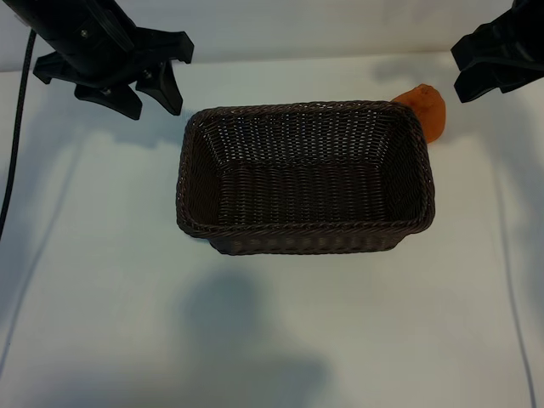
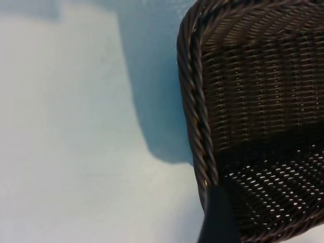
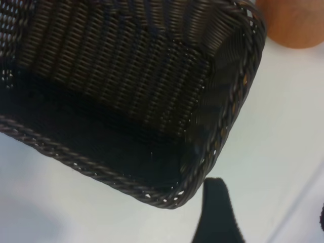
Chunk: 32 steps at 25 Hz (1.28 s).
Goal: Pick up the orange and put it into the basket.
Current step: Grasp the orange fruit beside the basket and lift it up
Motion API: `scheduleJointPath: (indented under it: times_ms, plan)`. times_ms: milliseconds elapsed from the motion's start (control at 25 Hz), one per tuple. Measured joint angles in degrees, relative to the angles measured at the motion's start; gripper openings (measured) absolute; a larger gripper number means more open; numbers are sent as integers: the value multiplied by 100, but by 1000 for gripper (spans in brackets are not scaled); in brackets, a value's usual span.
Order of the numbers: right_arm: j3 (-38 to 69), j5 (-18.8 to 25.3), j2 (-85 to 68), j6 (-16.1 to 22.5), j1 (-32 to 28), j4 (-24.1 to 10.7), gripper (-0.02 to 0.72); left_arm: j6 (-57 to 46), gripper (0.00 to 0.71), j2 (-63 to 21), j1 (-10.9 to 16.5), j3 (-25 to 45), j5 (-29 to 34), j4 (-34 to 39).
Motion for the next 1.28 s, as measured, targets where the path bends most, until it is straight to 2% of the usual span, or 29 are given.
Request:
scheduleJointPath:
  times_ms: [320,600,760,920,1280]
  plan:
    - [0,-11,0,0,0,0,472,52,526,-136,4,49,0,-117]
    - [0,-11,0,0,0,0,472,202,526,-666,4,717,0,-122]
    - [0,-11,0,0,0,0,472,239,526,-846,118,998,0,-128]
    - [0,-11,0,0,0,0,472,239,526,-863,231,1039,0,-128]
    - [0,-11,0,0,0,0,472,241,526,-863,231,1039,0,-129]
